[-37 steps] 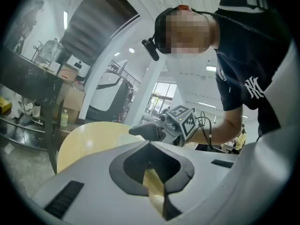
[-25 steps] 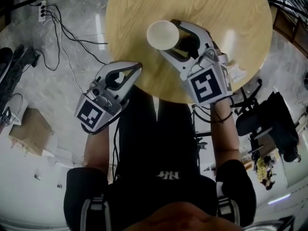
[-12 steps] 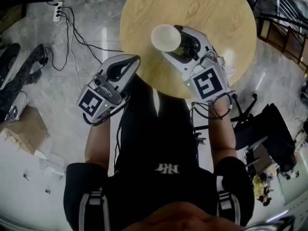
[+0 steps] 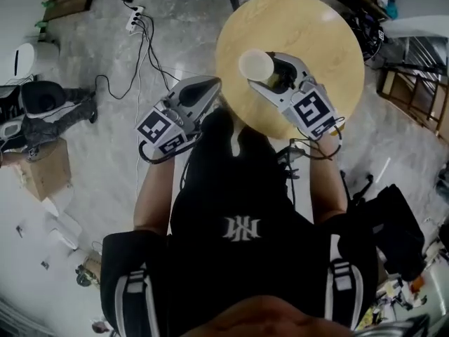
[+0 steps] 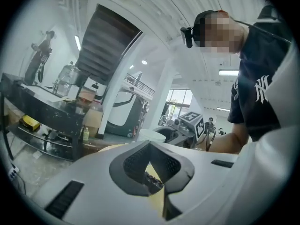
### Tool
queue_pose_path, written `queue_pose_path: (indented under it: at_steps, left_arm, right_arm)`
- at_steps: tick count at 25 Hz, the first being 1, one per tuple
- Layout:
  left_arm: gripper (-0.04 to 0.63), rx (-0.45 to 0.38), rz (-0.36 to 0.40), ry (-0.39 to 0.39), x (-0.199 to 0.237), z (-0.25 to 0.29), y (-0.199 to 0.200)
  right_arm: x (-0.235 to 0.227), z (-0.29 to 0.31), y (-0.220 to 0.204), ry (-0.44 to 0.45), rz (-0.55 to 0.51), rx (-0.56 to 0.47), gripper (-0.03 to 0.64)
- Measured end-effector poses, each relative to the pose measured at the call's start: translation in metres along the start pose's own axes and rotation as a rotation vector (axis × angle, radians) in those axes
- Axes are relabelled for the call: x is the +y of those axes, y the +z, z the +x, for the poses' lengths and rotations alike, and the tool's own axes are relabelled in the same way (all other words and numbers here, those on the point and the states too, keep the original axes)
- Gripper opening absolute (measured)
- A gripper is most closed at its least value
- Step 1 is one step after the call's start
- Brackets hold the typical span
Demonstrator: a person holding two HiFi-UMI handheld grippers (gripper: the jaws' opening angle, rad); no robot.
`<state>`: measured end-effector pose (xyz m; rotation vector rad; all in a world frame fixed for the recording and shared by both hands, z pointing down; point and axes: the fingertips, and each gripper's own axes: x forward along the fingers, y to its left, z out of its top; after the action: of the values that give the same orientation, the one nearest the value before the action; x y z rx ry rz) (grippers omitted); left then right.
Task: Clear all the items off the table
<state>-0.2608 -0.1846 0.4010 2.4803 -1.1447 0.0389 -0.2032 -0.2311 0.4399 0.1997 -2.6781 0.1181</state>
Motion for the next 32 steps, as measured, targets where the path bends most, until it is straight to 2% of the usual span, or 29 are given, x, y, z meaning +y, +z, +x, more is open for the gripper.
queue_pose_path:
  at_steps: [4,9,14,21,25,32]
  left_arm:
    - [0.012,-0.002,-0.001,0.021,0.021,-0.029,0.011]
    - [0.012,-0.044,0.005,-0.021,0.052,-0.071,0.035]
    - [0.012,-0.049,0.110,-0.086,0.090,-0.109,0.061]
    - [0.012,-0.096,0.083,-0.101,0.155,-0.171,0.087]
    - [0.012,-0.126,0.061,-0.103,0.175,-0.182,0.097]
    - [0.012,-0.097,0.046,-0.148,0.202,-0.169,0.111]
  right_arm:
    - [0.001,0.015,0.042,-0.023,-0.022,-0.040,0.278]
    - [0.016,0.053,0.086,-0.071,0.006,-0.062,0.278]
    - [0.021,0.104,0.126,-0.106,0.070,-0.106,0.276]
    - [0.025,0.168,0.172,-0.146,0.066,-0.120,0.276]
    - [0.024,0.181,0.180,-0.158,0.059,-0.108,0.276]
    - [-0.011,0.200,0.181,-0.196,0.093,-0.111,0.276]
